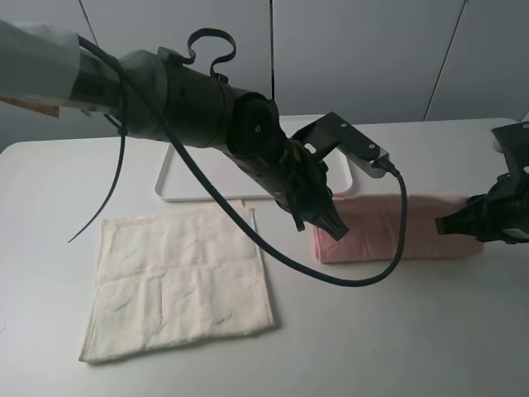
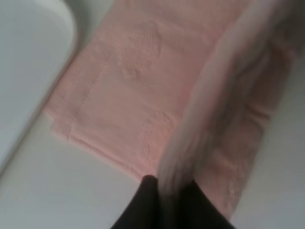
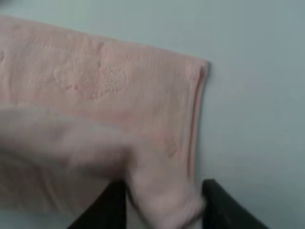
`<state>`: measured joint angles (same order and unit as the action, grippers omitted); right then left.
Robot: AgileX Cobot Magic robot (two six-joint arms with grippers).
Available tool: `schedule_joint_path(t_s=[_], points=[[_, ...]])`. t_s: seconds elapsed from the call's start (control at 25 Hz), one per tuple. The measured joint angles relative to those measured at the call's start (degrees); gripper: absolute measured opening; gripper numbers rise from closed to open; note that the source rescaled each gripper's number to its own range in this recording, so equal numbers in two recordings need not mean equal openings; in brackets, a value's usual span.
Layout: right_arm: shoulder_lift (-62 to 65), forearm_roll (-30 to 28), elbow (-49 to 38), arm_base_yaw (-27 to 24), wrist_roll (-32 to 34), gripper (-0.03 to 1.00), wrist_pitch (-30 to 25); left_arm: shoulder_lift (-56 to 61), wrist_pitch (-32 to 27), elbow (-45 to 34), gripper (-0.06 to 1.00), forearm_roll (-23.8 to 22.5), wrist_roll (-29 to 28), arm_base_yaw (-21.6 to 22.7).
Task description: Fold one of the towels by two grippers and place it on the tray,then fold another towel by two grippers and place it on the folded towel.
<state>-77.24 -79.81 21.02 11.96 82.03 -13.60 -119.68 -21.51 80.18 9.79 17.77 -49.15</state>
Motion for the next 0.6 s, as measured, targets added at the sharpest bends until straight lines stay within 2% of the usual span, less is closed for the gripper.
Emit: schedule_joint_path(t_s=[0.04,0.08,0.12,0.16,0.2,0.28,0.4,0.48,0.6], points=[[0.0,-1.7,0.0,0.0,2.3,0.60,-0.5,0.0,0.2,0.0,0.22,-0.8,-0.3,0.0],[0.0,-2.6,0.0,0.0,4.0,0.71,-1.6,0.0,0.2,0.0,0.39,-1.7,-0.5,0.0],[0.0,-3.4,0.0,0.0,5.3,0.80,-3.0,0.0,0.2,0.0,0.61,-2.3,-0.9,0.0],[0.0,-3.6,0.0,0.0,5.9,0.86,-4.1,0.0,0.6,0.0,0.79,-2.6,-1.8,0.0],[0.0,-3.7,0.0,0.0,6.7,0.92,-5.4,0.0,1.1,0.0,0.91,-2.7,-2.8,0.0],[0.0,-3.7,0.0,0.0,8.0,0.97,-6.5,0.0,1.8,0.0,0.96,-2.9,-4.3,0.0],[0.0,-3.5,0.1,0.0,9.6,0.99,-6.5,0.0,2.1,0.0,0.98,-3.1,-5.7,0.0],[-0.6,-2.7,0.9,0.0,9.7,1.00,-6.5,0.0,2.5,0.0,0.98,-3.2,-9.1,0.3],[-2.6,3.9,3.2,0.0,6.0,0.99,-6.5,-0.6,-1.4,2.4,0.98,-2.5,-14.2,1.4]])
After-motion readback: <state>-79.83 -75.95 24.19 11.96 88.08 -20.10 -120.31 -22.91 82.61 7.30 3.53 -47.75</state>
